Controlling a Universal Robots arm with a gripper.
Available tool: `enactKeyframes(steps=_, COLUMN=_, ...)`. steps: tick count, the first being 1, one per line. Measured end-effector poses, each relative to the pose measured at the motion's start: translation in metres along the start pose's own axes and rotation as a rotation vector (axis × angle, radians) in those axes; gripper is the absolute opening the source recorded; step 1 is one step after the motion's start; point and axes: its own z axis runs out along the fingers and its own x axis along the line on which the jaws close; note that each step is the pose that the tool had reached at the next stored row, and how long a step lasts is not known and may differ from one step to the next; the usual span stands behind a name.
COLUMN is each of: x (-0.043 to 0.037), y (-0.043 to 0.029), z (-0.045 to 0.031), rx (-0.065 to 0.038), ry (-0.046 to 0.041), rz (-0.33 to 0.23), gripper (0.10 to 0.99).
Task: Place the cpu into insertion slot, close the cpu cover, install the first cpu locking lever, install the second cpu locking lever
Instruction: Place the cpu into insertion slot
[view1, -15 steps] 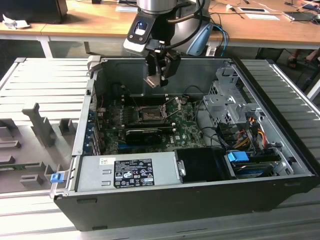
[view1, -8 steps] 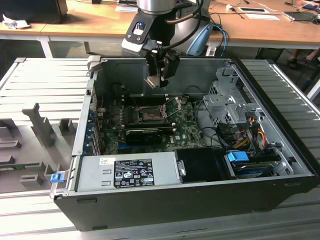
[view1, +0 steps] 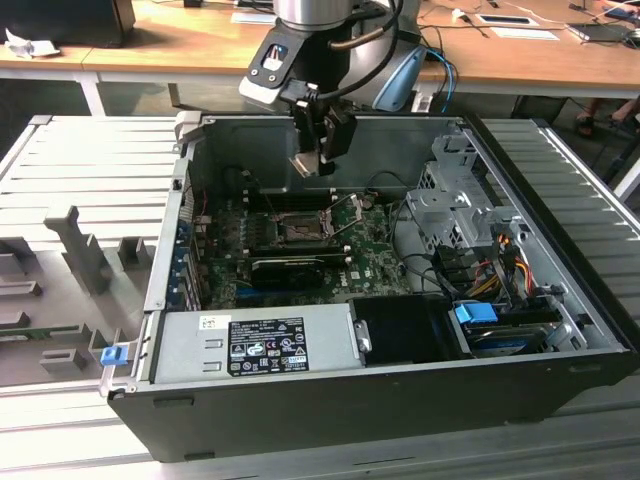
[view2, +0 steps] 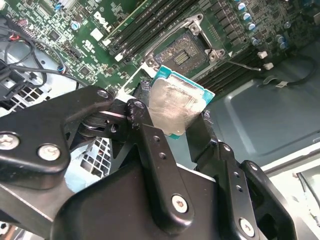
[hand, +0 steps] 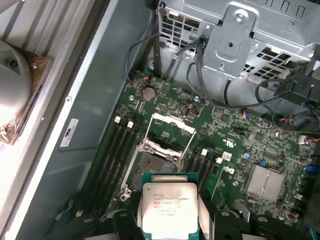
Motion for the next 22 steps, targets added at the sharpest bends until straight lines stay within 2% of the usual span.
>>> enactKeyframes(steps=12, x=0.0000, y=-0.0004, z=0.0039, rx=-0.003, ry=-0.0117, rz=0.116, gripper=0.533)
enactKeyframes(steps=15, x=0.0002, y=-0.0009, z=0.0103, rx=-0.004, ry=-0.0188, rz=0.186, gripper=0.533)
enactKeyframes(steps=18, x=0.0002, y=-0.0018, z=0.0170, rx=-0.005, ry=-0.0224, rz=0.220, gripper=0.533)
enactKeyframes(steps=22, x=0.0000, y=-0.0030, z=0.0288, rx=-0.006, ry=-0.0295, rz=0.293, gripper=0.533)
